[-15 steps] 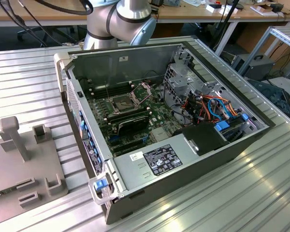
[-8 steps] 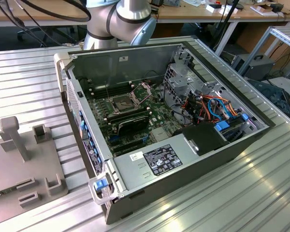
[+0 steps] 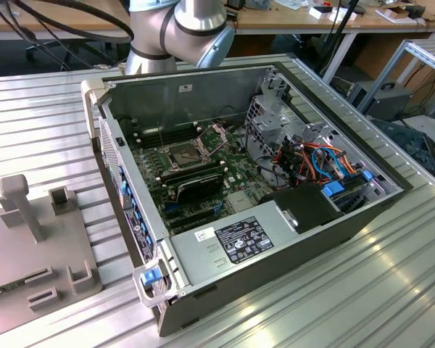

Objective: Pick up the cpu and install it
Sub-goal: 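Reach for the cpu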

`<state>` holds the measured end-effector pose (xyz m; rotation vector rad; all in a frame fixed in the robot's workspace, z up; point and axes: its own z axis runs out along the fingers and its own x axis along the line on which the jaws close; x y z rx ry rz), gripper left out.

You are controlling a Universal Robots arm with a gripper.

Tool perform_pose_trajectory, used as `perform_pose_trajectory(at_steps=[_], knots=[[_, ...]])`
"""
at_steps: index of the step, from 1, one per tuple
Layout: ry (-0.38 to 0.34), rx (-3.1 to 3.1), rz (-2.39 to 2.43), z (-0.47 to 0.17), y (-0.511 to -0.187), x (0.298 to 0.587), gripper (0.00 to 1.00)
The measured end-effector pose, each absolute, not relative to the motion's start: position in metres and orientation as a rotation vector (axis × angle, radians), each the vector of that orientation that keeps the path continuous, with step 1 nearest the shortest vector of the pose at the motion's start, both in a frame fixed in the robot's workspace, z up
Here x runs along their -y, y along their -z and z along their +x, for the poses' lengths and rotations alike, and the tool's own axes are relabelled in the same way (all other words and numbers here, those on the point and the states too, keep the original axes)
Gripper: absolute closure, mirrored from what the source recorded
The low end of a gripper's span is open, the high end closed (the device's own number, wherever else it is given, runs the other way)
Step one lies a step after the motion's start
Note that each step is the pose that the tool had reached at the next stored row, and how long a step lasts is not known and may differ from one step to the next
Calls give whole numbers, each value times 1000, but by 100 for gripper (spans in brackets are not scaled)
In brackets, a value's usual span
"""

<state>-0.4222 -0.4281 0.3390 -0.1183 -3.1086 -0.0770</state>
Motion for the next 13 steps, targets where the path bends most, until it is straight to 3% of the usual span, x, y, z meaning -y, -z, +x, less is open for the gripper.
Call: perform_pose_trajectory(at_steps=[13], knots=[[77,3101,-118,-430,-329,445,89]])
